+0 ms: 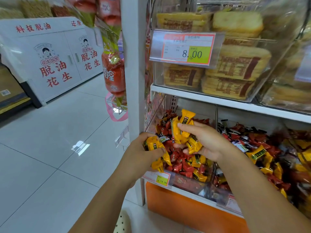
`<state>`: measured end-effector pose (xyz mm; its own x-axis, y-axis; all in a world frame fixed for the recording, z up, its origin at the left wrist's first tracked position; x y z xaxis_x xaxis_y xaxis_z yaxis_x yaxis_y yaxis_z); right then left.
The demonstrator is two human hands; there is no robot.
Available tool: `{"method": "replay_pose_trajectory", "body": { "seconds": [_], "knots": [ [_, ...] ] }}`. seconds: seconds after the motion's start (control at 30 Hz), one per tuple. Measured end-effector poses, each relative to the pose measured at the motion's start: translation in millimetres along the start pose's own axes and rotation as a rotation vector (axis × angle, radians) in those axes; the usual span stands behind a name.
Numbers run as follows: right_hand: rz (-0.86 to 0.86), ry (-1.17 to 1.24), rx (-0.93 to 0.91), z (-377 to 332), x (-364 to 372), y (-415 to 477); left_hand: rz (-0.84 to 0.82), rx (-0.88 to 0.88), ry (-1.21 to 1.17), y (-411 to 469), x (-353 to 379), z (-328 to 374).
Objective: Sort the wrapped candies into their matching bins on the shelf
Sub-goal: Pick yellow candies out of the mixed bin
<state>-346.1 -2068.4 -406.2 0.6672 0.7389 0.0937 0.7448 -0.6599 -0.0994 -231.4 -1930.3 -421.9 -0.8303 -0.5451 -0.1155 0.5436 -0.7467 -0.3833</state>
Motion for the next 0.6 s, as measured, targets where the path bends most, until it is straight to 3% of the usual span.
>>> {"method": "replay_pose_trajectory", "body": {
  "seconds": [0.1, 0.27, 0.43, 0.6],
  "knots": [
    [-0.096, 0.042, 0.094, -1, 1, -11, -0.017, 0.011, -0.041, -3, 2, 8],
    [-0.099, 0.052, 0.139, -4, -4, -37, -0.100, 0.010, -0.071, -12, 21, 21],
    [-0.014, 0.094, 0.098, -7, -30, -77, -0.149, 0.021, -0.015, -24, 56, 30],
    [0.161, 0.074, 0.042, -15, -92, -133, -0.295, 0.070, 0.085, -48, 135, 47]
  ]
}}
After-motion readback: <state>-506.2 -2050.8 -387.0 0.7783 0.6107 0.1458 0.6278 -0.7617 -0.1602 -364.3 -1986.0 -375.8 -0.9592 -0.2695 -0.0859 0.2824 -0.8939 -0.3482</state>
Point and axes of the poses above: each hand's wrist, its own y-axis towards the middle knuckle, its own x-axis out of the palm, z = x × y, the point moved 6 cm from there along y, towards the middle knuckle, and after that the axes turned 15 degrees about -x, right-handed, at the moved point
